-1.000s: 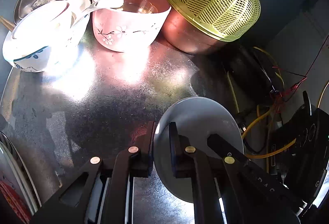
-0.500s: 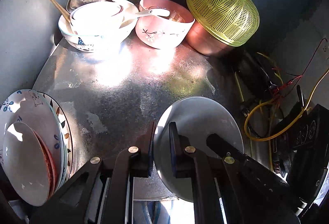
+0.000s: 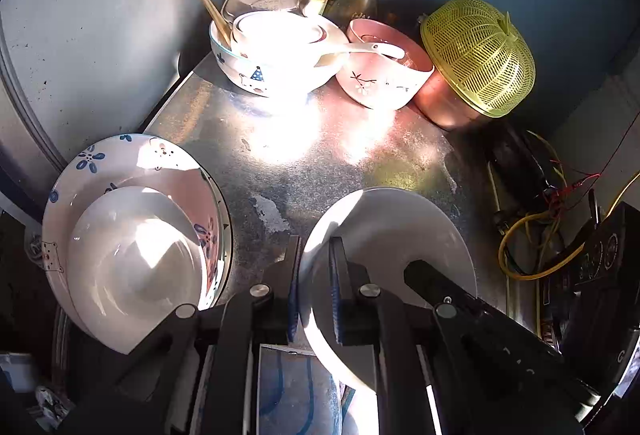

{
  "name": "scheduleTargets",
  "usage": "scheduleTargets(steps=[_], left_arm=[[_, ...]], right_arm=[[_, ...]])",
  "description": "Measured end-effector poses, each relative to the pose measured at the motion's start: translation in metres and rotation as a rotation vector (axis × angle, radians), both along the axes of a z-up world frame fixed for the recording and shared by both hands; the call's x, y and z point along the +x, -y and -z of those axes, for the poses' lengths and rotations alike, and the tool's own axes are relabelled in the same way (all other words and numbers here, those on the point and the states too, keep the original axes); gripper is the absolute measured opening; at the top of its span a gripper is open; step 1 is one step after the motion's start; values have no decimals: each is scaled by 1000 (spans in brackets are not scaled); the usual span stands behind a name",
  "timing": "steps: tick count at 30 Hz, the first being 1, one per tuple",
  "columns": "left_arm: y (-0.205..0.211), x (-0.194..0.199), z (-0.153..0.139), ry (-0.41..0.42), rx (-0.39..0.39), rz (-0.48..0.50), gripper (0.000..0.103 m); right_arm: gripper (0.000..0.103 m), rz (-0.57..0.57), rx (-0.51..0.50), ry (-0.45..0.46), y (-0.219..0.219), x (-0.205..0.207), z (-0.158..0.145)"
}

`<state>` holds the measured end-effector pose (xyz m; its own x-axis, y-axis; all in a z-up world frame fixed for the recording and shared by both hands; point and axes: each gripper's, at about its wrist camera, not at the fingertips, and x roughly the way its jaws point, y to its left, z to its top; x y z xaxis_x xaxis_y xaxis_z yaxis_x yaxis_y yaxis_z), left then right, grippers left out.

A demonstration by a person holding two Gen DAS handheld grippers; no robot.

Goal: Organize plates and bowls
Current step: 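Lift the small bowl with both grippers and carry it to the stack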

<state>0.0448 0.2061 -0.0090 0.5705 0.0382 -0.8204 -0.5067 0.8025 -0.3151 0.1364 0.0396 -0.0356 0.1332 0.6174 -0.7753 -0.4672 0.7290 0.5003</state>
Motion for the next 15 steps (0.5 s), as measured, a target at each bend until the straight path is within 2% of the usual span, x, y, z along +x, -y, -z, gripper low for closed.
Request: scheduleTargets(steps=[15], left_arm=[[-35, -34, -4, 5, 11, -105, 12]], right_arm=[[12, -111, 4, 11, -43, -23, -3]])
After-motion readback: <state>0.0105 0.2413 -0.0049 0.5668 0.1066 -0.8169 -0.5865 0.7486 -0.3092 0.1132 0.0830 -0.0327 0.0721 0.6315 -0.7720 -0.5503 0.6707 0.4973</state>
